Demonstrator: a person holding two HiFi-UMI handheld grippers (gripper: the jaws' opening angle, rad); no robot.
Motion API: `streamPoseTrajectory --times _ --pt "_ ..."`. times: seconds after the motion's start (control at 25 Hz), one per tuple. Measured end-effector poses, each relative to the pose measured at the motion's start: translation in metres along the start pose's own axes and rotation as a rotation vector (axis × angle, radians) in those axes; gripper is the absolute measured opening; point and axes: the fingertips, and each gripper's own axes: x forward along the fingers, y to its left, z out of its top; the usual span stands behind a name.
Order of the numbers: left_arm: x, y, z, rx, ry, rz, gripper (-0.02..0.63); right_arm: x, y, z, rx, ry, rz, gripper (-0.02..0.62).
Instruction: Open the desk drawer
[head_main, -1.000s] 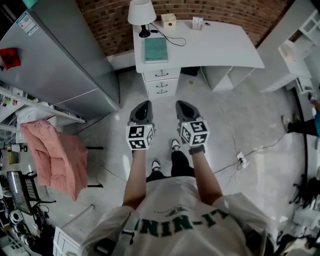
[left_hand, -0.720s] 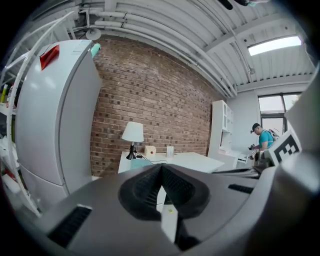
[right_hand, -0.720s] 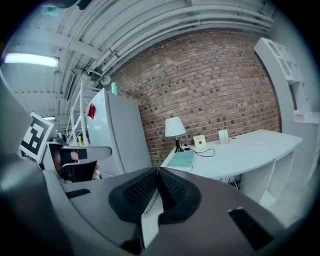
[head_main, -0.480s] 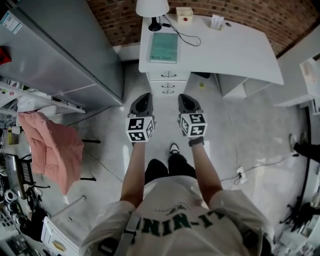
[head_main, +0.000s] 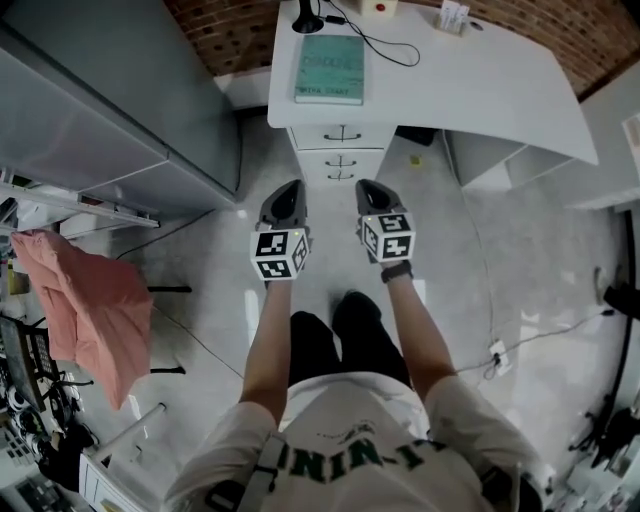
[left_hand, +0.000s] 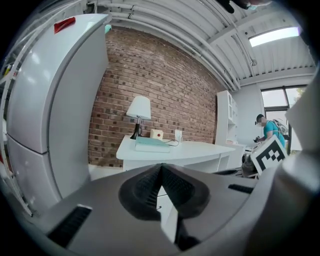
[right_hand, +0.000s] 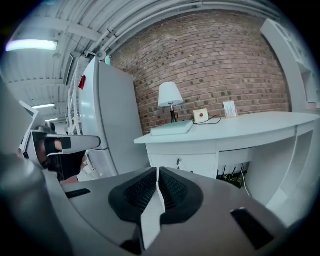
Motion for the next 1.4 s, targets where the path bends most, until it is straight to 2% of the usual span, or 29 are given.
streamPoseTrajectory --times 0.48,0.76,1.08,1.24,1.4 --pt "0.09 0.043 -0.147 0.027 -0.073 -0.036 -0.003 0.115 -0.039 -0.149 -0.037 -0.012 -0.008 0.003" --pt "0.122 0.054 -0.205 0.048 -0.11 -0.04 -0.003 0.165 -0.061 -0.201 -0.048 -0.033 0.001 0.003" --pt "0.145 0.06 -0.228 0.07 -0.165 -0.042 -0.003 0.214 -0.089 -0.227 -0.109 -0.024 -0.006 0.011" --pt "0.155 0.053 -0.237 0.089 -0.169 -0.059 -0.003 0.234 -0.105 -0.24 -0.087 -0.003 -0.034 0.051" --pt "0.162 0.058 -0.246 0.061 -0.164 -0.055 -0.003 0.253 -0.118 -0.249 -0.05 0.01 -0.05 0.087"
